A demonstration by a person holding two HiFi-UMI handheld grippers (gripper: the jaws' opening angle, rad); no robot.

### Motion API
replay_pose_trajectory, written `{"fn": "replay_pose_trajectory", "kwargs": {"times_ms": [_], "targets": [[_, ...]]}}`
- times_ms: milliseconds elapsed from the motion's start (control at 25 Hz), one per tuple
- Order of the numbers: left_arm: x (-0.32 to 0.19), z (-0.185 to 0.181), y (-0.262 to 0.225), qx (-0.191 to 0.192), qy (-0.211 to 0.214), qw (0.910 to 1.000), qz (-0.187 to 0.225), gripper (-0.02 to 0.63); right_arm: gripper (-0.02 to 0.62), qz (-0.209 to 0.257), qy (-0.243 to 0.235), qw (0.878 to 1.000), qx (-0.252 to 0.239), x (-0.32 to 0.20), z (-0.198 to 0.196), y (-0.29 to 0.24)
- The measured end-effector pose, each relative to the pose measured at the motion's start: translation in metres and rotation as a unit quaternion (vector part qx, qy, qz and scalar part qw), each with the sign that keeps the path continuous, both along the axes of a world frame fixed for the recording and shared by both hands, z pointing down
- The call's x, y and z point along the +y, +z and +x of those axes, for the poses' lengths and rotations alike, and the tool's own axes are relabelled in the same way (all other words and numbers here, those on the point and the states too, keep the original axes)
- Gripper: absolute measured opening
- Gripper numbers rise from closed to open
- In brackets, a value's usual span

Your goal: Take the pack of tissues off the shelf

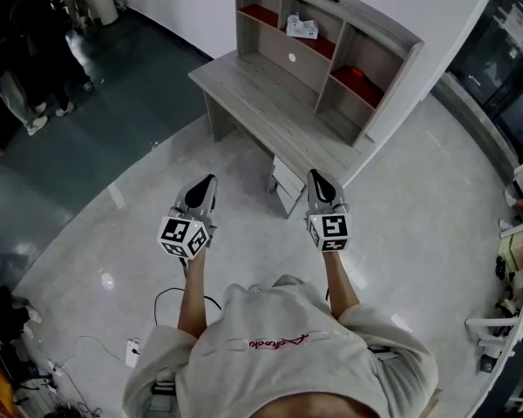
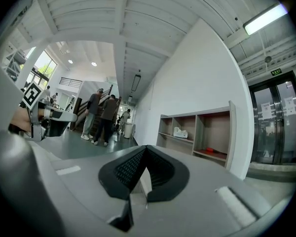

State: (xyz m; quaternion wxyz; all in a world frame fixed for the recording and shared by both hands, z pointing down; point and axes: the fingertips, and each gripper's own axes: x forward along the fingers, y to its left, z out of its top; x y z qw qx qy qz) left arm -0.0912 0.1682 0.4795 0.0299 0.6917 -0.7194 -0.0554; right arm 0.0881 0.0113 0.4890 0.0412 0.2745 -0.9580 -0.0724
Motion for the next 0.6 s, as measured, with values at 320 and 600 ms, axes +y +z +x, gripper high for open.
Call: {"fn": "replay_pose_trajectory", "kwargs": {"times_ms": [320, 600], "targets": [[-0.025, -0.026, 0.01, 0.001, 0.005, 0.9999, -0.01, 0.0, 0.003, -0.004, 0.004, 1.0, 0.006, -0.031, -0.028, 0.008], [-0.075, -0.07, 0.014, -0.005, -0.01, 0.9998, -0.018, 0.0, 0.003, -0.004, -0.015, 1.0, -0.009, -0.085, -0.081, 0.01]]}}
